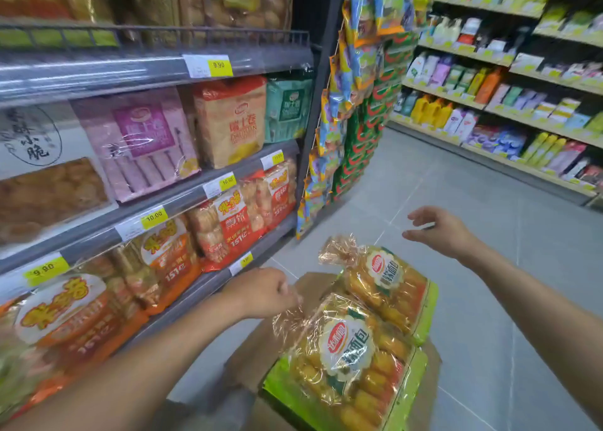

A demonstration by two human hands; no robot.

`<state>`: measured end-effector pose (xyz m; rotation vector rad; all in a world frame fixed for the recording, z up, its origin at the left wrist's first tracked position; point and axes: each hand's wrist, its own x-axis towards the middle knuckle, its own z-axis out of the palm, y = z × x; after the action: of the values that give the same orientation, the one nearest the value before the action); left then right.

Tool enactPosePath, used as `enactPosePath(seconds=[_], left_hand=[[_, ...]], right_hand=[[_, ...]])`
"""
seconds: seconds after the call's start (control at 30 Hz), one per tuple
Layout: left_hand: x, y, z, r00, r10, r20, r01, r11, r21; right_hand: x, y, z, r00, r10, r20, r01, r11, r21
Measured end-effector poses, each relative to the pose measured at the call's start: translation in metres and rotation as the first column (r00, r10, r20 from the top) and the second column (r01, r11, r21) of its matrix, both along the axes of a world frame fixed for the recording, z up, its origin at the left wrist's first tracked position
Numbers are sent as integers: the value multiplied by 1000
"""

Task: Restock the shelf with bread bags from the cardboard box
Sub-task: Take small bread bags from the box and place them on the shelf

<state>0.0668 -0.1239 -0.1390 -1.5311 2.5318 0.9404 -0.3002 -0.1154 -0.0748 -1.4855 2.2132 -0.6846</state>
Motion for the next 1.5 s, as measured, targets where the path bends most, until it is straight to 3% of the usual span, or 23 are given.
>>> enactPosePath(seconds=[0.1,0.23,0.37,0.5,0.87,1.0,1.3,1.5], left_hand=[[-10,17,-17,981,-107,163,59,960,274],[-15,29,-36,953,-89,290,-62,878,475],[-22,38,-48,960,-42,278,-129,812,569],[-19,41,-64,982,94,165,-181,728,661],[-11,41,-79,919,394,-8,-274,655,704],[-14,39,-84,845,524,-101,-300,623,722],[-25,28,-83,708,621,-336,-351,722,596],[-27,23,-78,563,724,-399,-357,649,672]], right_hand=[[-17,13,-30,999,-40,-18,42,997,69],[-22,19,-56,999,-41,-11,42,991,125],[-25,12,-74,999,-48,-7,48,983,175],[-27,4,-86,1000,-26,14,22,969,246],[-27,-6,-98,998,55,-9,-45,887,459],[-28,-9,-101,998,61,13,-59,858,511],[-34,-14,-96,990,107,-87,-46,849,526],[-47,-6,-94,994,100,-43,-69,883,464]])
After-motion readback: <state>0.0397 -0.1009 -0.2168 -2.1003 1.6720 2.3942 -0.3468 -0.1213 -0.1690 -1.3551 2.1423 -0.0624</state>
